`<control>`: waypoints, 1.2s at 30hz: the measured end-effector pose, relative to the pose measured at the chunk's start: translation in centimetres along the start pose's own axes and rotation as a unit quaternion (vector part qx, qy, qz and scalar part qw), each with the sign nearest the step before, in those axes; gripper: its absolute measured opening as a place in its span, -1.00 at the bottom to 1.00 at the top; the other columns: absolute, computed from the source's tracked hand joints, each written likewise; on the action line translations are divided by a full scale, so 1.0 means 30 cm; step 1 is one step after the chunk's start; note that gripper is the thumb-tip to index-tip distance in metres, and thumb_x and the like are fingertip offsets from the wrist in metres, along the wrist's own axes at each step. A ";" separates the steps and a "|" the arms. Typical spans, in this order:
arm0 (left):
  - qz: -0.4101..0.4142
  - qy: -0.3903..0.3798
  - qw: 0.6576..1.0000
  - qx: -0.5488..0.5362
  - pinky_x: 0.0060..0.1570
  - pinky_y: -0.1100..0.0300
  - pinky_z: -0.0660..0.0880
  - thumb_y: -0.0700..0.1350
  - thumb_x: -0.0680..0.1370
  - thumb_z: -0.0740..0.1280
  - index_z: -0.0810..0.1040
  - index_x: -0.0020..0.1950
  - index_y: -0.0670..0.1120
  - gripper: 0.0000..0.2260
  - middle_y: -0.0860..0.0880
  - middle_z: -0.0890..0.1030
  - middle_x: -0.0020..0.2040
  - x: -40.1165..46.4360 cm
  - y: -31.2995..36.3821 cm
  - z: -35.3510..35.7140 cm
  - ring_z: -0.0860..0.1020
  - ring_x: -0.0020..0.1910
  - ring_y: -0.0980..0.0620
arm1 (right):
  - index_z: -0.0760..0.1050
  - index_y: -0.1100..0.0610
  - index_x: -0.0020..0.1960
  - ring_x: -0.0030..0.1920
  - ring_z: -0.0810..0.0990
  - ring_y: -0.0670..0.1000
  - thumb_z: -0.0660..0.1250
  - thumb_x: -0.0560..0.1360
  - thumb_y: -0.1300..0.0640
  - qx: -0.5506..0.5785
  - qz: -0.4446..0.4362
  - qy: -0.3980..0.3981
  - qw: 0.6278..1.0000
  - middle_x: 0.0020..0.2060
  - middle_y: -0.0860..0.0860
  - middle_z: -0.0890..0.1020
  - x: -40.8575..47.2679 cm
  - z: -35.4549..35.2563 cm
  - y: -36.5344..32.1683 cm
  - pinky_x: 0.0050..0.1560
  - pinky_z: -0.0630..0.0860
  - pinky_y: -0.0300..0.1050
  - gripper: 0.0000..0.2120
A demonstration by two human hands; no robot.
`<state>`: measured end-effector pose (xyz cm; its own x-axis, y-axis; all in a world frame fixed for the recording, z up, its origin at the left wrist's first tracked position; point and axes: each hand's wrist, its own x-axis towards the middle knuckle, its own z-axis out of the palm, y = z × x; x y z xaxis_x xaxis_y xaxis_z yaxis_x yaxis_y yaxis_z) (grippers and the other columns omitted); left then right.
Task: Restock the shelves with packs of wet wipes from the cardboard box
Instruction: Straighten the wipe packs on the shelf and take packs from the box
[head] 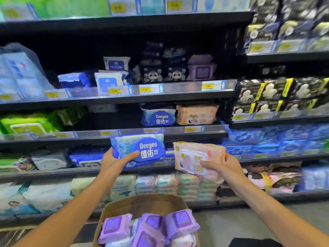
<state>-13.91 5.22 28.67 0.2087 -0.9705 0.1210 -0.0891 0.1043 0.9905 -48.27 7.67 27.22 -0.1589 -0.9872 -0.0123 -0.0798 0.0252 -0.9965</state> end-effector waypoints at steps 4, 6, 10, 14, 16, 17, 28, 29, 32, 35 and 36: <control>0.005 -0.011 0.999 -0.045 0.11 -0.02 0.60 -0.16 0.35 0.60 0.62 0.13 -0.12 -0.62 -0.01 0.74 -0.01 0.107 0.065 0.081 0.71 -0.02 -0.01 | 0.60 0.10 0.08 -0.12 0.73 -0.05 0.64 0.29 0.19 -0.006 -0.012 0.008 1.000 -0.09 -0.01 0.75 0.020 -0.051 -0.052 -0.18 0.59 -0.19 -0.59; 0.008 -0.018 0.999 -0.044 0.13 -0.03 0.60 -0.12 0.32 0.63 0.63 0.14 -0.11 -0.57 -0.02 0.74 0.01 0.175 0.092 0.114 0.71 0.00 -0.02 | 0.61 0.12 0.12 -0.09 0.73 -0.03 0.65 0.28 0.17 -0.011 -0.014 0.005 1.000 -0.08 0.00 0.75 0.041 -0.074 -0.060 -0.10 0.62 -0.10 -0.55; 0.014 -0.016 0.999 -0.046 0.10 -0.02 0.61 -0.10 0.31 0.63 0.62 0.13 -0.07 -0.57 -0.01 0.73 0.02 0.295 0.123 0.178 0.70 0.01 -0.01 | 0.60 0.12 0.14 -0.07 0.73 -0.01 0.66 0.26 0.16 -0.011 -0.015 0.008 1.000 -0.05 0.02 0.75 0.075 -0.099 -0.063 -0.04 0.64 -0.05 -0.51; -0.015 -0.011 0.995 -0.097 0.02 0.00 0.63 -0.12 0.38 0.58 0.61 0.14 -0.09 -0.63 -0.07 0.72 0.04 0.372 0.139 0.244 0.70 -0.05 -0.03 | 0.60 0.11 0.10 -0.17 0.73 -0.08 0.64 0.28 0.23 -0.005 -0.015 0.019 1.000 -0.13 -0.03 0.75 0.094 -0.109 -0.071 -0.28 0.60 -0.28 -0.57; -0.047 -0.005 0.991 -0.127 -0.15 0.08 0.61 -0.11 0.43 0.55 0.60 0.14 -0.09 -0.68 -0.10 0.71 0.06 0.400 0.138 0.276 0.68 -0.11 -0.02 | 0.61 0.10 0.11 -0.17 0.73 -0.08 0.63 0.28 0.23 -0.006 -0.012 0.016 1.000 -0.15 -0.04 0.76 0.104 -0.114 -0.068 -0.26 0.60 -0.25 -0.57; -0.058 -0.001 0.989 -0.139 -0.22 0.13 0.58 -0.10 0.44 0.54 0.60 0.16 -0.10 -0.68 -0.10 0.71 0.06 0.412 0.136 0.287 0.68 -0.12 -0.02 | 0.61 0.11 0.11 -0.16 0.74 -0.07 0.63 0.29 0.23 -0.006 -0.010 0.013 1.000 -0.14 -0.04 0.76 0.109 -0.115 -0.067 -0.23 0.60 -0.23 -0.57; -0.024 0.004 0.996 -0.081 -0.10 0.10 0.62 -0.09 0.38 0.60 0.60 0.18 -0.11 -0.59 -0.05 0.72 0.02 0.517 0.097 0.351 0.71 -0.05 -0.02 | 0.61 0.13 0.13 -0.09 0.74 0.01 0.62 0.30 0.22 -0.011 0.008 -0.015 1.000 -0.10 0.01 0.76 0.138 -0.138 -0.050 -0.08 0.62 -0.07 -0.57; -0.018 0.001 0.997 -0.071 -0.08 0.11 0.62 -0.09 0.38 0.60 0.60 0.18 -0.11 -0.58 -0.04 0.72 0.02 0.525 0.096 0.354 0.71 -0.04 0.00 | 0.61 0.13 0.13 -0.09 0.74 0.01 0.61 0.30 0.23 -0.012 0.011 -0.015 1.000 -0.10 0.01 0.76 0.141 -0.144 -0.048 -0.07 0.62 -0.06 -0.57; 0.009 -0.014 1.000 -0.014 -0.12 0.23 0.59 -0.08 0.39 0.60 0.58 0.18 -0.08 -0.59 0.02 0.71 0.01 0.548 0.094 0.350 0.69 -0.05 0.10 | 0.61 0.13 0.13 -0.08 0.75 0.02 0.61 0.30 0.25 -0.021 0.014 -0.019 1.000 -0.09 0.02 0.76 0.141 -0.152 -0.042 -0.09 0.63 -0.07 -0.58; 0.030 -0.038 0.998 0.044 -0.17 0.30 0.56 -0.06 0.40 0.58 0.56 0.21 -0.10 -0.57 0.02 0.70 0.03 0.577 0.090 0.358 0.68 -0.06 0.15 | 0.61 0.15 0.11 -0.12 0.75 0.00 0.60 0.30 0.27 -0.028 0.018 -0.021 0.999 -0.12 0.01 0.76 0.144 -0.156 -0.033 -0.25 0.63 -0.22 -0.60; 0.036 -0.039 0.997 0.058 -0.17 0.30 0.56 -0.05 0.41 0.58 0.55 0.23 -0.11 -0.55 0.02 0.70 0.04 0.586 0.089 0.362 0.67 -0.06 0.15 | 0.61 0.16 0.10 -0.13 0.75 0.00 0.61 0.30 0.28 -0.029 0.019 -0.019 0.999 -0.13 0.01 0.76 0.146 -0.159 -0.028 -0.28 0.62 -0.25 -0.60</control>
<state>-21.06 -13.94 32.73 0.1226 -0.9756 0.1820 -0.2137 0.1531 0.9648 -53.58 4.09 28.40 -0.1248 -0.9906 -0.0551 -0.1321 0.0717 -0.9886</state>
